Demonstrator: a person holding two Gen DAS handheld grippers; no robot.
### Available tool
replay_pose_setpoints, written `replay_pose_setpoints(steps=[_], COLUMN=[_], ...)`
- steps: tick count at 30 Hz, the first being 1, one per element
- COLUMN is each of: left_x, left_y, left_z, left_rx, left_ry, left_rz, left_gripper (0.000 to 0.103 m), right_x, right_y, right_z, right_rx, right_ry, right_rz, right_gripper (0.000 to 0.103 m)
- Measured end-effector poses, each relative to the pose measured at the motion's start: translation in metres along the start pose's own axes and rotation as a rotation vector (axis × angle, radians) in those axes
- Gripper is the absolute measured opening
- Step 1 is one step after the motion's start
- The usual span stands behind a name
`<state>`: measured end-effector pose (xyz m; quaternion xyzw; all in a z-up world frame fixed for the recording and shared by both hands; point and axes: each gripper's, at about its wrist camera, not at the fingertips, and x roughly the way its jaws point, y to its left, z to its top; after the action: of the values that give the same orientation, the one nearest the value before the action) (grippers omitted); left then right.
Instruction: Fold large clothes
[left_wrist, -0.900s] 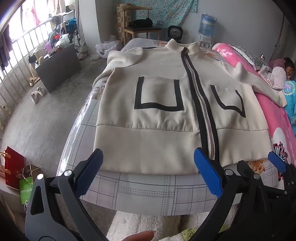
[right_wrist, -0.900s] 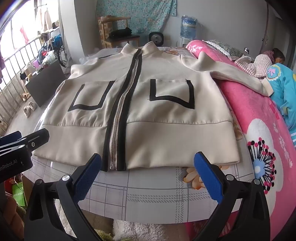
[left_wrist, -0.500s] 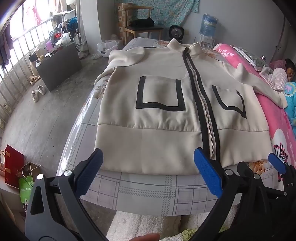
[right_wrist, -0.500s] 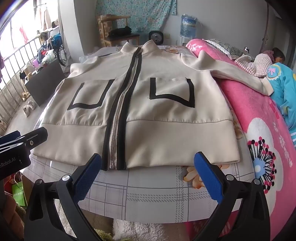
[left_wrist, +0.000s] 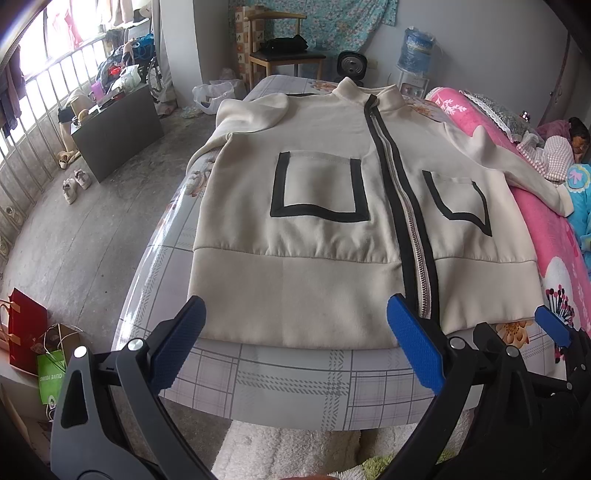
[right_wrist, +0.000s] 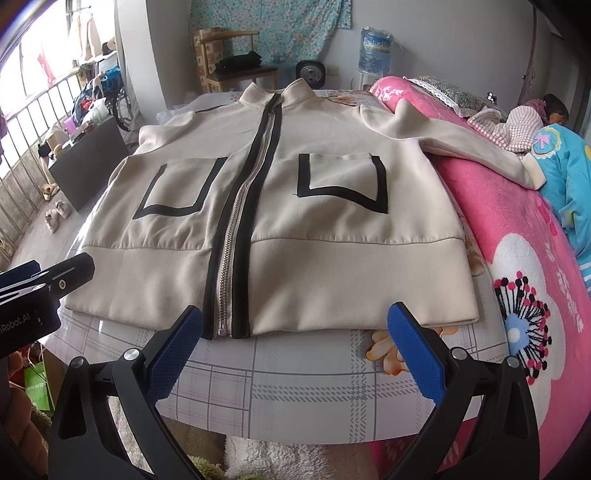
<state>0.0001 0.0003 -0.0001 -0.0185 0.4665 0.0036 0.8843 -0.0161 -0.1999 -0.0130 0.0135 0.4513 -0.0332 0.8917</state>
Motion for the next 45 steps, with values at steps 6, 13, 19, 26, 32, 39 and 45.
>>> replay_pose_setpoints(steps=[6, 13, 19, 26, 32, 39, 45], left_x=[0.0003, -0.0009, -0.0036, -0.004, -0.0041, -0.0056, -0.0055], left_y=[-0.0006, 0.001, 0.0004, 0.0011, 0.0011, 0.0026, 0.0059], left_z=[0.0003, 0.0014, 0.0047, 0.0044, 0.0043, 0.005, 0.0037], left_rx=[0.002, 0.002, 0.003, 0.002, 0.002, 0.0, -0.003], left_ry=[-0.004, -0.005, -0.008, -0.009, -0.01, -0.009, -0.006], left_rz=[0.002, 0.003, 0.004, 0.003, 0.003, 0.001, 0.001], left_gripper=[0.095, 0.095, 0.095, 0.095, 0.095, 0.095, 0.095], right_x=[-0.004, -0.0036, -0.0037, -0.0034, -0.0041, -0.0044, -0.0033], right_y=[0.001, 0.0006, 0.0005, 0.0007, 0.0008, 0.0005, 0.0012], right_z=[0.0028, 0.0027, 0.0029, 0.0026, 0.003, 0.0038, 0.0038], right_rx=[0.001, 0.002, 0.003, 0.003, 0.002, 0.003, 0.002], right_ry=[0.001, 0.001, 0.002, 0.0, 0.001, 0.003, 0.008], right_rz=[-0.002, -0.001, -0.001, -0.001, -0.003, -0.002, -0.005], right_gripper=[0.098, 0.098, 0.098, 0.098, 0.098, 0.098, 0.098])
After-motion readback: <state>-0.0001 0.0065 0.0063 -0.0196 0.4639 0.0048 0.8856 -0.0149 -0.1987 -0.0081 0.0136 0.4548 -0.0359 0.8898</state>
